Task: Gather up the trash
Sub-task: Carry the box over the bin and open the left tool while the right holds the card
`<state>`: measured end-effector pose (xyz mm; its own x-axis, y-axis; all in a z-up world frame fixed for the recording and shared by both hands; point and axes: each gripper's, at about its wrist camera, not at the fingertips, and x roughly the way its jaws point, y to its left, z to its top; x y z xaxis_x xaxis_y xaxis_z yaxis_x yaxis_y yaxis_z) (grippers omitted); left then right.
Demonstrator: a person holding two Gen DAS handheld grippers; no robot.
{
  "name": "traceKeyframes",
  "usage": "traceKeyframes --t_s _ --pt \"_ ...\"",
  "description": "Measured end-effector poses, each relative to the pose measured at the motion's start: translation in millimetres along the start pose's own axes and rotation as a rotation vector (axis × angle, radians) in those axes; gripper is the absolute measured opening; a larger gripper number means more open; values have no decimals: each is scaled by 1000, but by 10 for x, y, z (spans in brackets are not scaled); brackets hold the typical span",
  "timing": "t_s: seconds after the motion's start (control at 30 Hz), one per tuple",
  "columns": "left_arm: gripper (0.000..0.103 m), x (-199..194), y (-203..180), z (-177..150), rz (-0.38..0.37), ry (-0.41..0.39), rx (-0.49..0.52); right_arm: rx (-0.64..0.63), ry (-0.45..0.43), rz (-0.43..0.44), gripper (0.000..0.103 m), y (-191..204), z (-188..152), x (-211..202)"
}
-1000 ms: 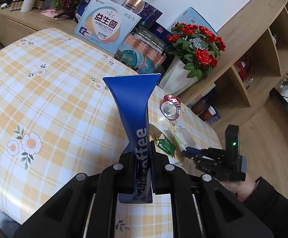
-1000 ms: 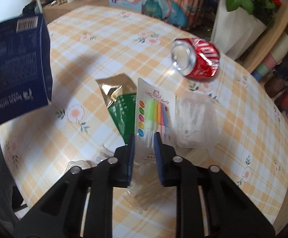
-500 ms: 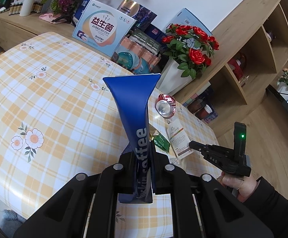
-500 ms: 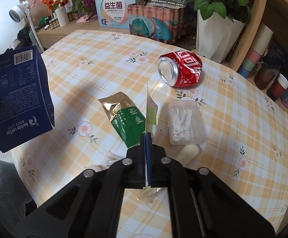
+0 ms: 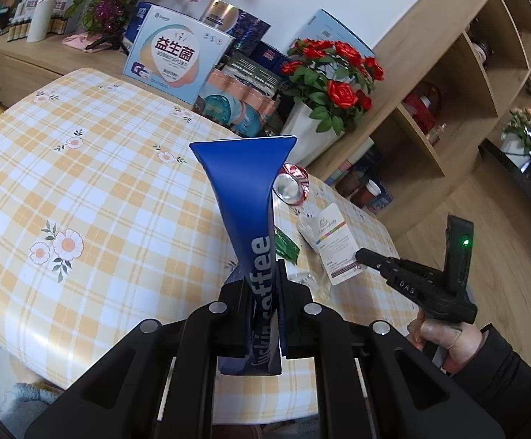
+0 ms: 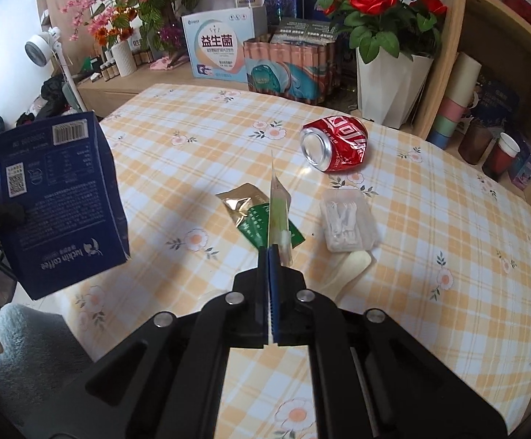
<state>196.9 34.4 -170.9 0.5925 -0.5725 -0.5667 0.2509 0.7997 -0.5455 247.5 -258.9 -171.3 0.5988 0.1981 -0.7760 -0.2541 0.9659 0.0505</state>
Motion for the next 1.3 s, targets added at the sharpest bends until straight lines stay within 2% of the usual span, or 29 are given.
traceKeyframes --t_s 0.57,0.97,1.3 --pt "10 -567 -534 -482 -19 22 122 17 -137 34 5 351 -395 -1008" --pt "10 -850 -703 -988 8 76 156 14 -184 65 5 518 -638 -1354" --pt "10 -876 -654 -1282 6 147 159 28 -208 57 5 532 -781 -1553"
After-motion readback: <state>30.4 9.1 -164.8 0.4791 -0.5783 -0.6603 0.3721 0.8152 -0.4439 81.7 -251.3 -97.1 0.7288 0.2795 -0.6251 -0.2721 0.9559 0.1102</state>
